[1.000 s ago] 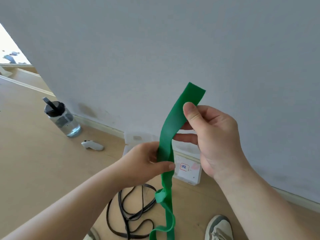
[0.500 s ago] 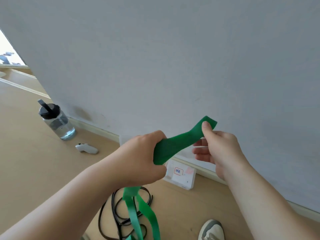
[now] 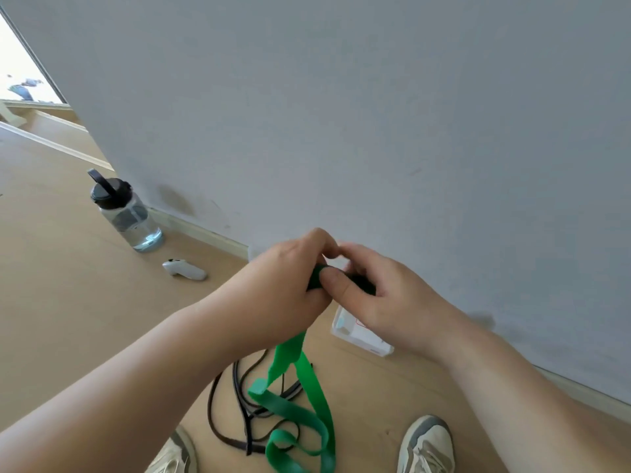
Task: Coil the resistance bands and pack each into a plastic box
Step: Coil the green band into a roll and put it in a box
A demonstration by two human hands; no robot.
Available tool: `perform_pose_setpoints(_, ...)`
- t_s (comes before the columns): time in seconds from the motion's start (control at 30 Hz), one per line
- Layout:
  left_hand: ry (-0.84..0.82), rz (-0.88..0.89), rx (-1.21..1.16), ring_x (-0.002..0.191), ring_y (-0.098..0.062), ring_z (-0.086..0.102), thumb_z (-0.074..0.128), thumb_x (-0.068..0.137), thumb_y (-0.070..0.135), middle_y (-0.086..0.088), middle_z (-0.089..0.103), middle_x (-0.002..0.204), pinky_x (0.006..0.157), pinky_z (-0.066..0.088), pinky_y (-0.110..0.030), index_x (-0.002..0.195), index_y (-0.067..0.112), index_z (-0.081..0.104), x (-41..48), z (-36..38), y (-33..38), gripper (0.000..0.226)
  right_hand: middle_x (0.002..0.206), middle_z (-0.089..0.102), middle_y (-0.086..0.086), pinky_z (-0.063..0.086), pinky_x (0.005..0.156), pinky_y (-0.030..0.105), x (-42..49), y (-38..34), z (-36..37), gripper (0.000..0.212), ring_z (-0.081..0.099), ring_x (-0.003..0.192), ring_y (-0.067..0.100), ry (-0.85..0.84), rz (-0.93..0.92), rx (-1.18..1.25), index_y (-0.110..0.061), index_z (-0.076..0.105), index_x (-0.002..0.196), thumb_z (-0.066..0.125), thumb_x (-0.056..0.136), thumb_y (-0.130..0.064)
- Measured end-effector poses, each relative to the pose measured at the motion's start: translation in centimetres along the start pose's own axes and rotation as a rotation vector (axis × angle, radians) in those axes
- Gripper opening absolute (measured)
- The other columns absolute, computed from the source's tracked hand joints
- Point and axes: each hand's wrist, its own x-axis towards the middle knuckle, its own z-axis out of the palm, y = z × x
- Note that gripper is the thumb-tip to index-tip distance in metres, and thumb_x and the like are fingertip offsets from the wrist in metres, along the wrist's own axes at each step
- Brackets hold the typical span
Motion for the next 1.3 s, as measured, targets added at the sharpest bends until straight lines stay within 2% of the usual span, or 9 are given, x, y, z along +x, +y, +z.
perform_pose_setpoints(0.13, 0.023, -0.033, -0.027, 0.083, 0.000, 0.061, 0.067, 0.087, 0.022, 0.015, 0.065, 0.090, 0.069, 0.049, -0.016, 0.112, 0.031, 0.052, -0.2, -0.2, -1.4, 0.031, 0.065, 0.054, -0.011, 0.043, 0.059, 0.028, -0.1, -0.4, 0.4, 0.036, 0.050, 0.058, 0.006, 0.025, -0.029, -0.141, -0.028, 0.063, 0.092, 0.053, 0.096, -0.062)
perform_pose_setpoints(0.47, -0.106, -0.178, -0.194, 0.069, -0.021, 0.065, 0.071, 0.080, 0.033, -0.003, 0.067, 0.081, 0.070, 0.060, -0.041, 0.089, 0.026, 0.058, -0.1, 0.8, -2.4, 0.018, 0.057, 0.043, -0.014, 0.038, 0.049, 0.018, -1.2, -0.7, -1.7, 0.045, 0.039, 0.050, 0.005, 0.242, -0.130, 0.174, -0.024, 0.059, 0.096, 0.051, 0.087, -0.067)
perform_pose_setpoints(0.6, 0.164, -0.057, -0.150, 0.061, -0.014, 0.059, 0.065, 0.085, 0.020, 0.002, 0.066, 0.072, 0.061, 0.052, -0.034, 0.097, 0.033, 0.058, -0.3, -1.1, -0.7, 0.019, 0.071, 0.058, -0.017, 0.051, 0.071, 0.027, -1.2, 1.2, -4.1, 0.047, 0.055, 0.065, 0.005, 0.101, 0.082, -0.114, -0.033, 0.064, 0.099, 0.048, 0.084, -0.075)
perform_pose_setpoints(0.7, 0.194, 0.020, -0.177, 0.064, -0.015, 0.056, 0.069, 0.080, 0.015, 0.001, 0.062, 0.075, 0.059, 0.046, -0.027, 0.112, 0.037, 0.051, -1.1, -1.7, 1.1, 0.043, 0.114, 0.068, -0.023, 0.050, 0.103, 0.033, -1.9, 0.9, -3.9, 0.043, 0.061, 0.114, -0.004, -0.094, 0.124, -0.159, -0.051, 0.059, 0.121, 0.077, 0.082, -0.052)
perform_pose_setpoints(0.77, 0.146, 0.064, -0.177, 0.066, -0.012, 0.055, 0.069, 0.080, 0.015, 0.004, 0.060, 0.076, 0.058, 0.045, -0.023, 0.115, 0.039, 0.046, -1.3, -1.3, 2.3, 0.049, 0.130, 0.063, -0.026, 0.049, 0.106, 0.034, -1.7, 0.3, -3.1, 0.081, 0.057, 0.125, -0.004, -0.073, 0.031, -0.108, -0.054, 0.047, 0.140, 0.087, 0.070, -0.042)
perform_pose_setpoints(0.9, 0.083, 0.079, -0.184, 0.066, -0.008, 0.053, 0.068, 0.078, 0.012, 0.006, 0.058, 0.078, 0.057, 0.045, -0.021, 0.115, 0.031, 0.045, -0.8, -0.6, 2.6, 0.048, 0.118, 0.066, -0.025, 0.047, 0.098, 0.017, -1.1, -0.6, -2.2, 0.095, 0.061, 0.118, -0.004, 0.095, -0.117, 0.027, -0.043, 0.045, 0.147, 0.092, 0.066, -0.028)
perform_pose_setpoints(1.07, 0.015, 0.061, -0.124, 0.070, -0.007, 0.055, 0.071, 0.073, 0.018, 0.008, 0.059, 0.082, 0.059, 0.045, -0.024, 0.109, 0.033, 0.044, -0.6, -0.6, 1.1, 0.047, 0.100, 0.072, -0.026, 0.043, 0.086, 0.001, -1.7, -1.3, -2.3, 0.041, 0.063, 0.105, -0.012, 0.064, -0.063, -0.161, -0.043, 0.071, 0.105, 0.090, 0.071, -0.031)
perform_pose_setpoints(1.17, -0.036, 0.047, 0.040, 0.073, -0.007, 0.060, 0.072, 0.073, 0.029, 0.010, 0.064, 0.084, 0.062, 0.050, -0.028, 0.104, 0.037, 0.046, -0.4, -0.5, -0.5, 0.041, 0.084, 0.076, -0.015, 0.054, 0.069, 0.016, -1.9, -1.3, -2.5, 0.018, 0.070, 0.078, -0.001, 0.030, -0.016, -0.101, -0.037, 0.075, 0.093, 0.083, 0.078, -0.030)
perform_pose_setpoints(1.3, -0.172, -0.032, 0.102, 0.071, -0.013, 0.060, 0.071, 0.071, 0.027, 0.007, 0.063, 0.080, 0.064, 0.054, -0.037, 0.096, 0.032, 0.048, -0.5, 1.3, -2.5, 0.035, 0.082, 0.079, -0.001, 0.063, 0.080, 0.037, -2.3, -1.8, -2.6, 0.015, 0.076, 0.079, 0.018, -0.034, 0.025, 0.055, -0.027, 0.075, 0.094, 0.084, 0.083, -0.024)
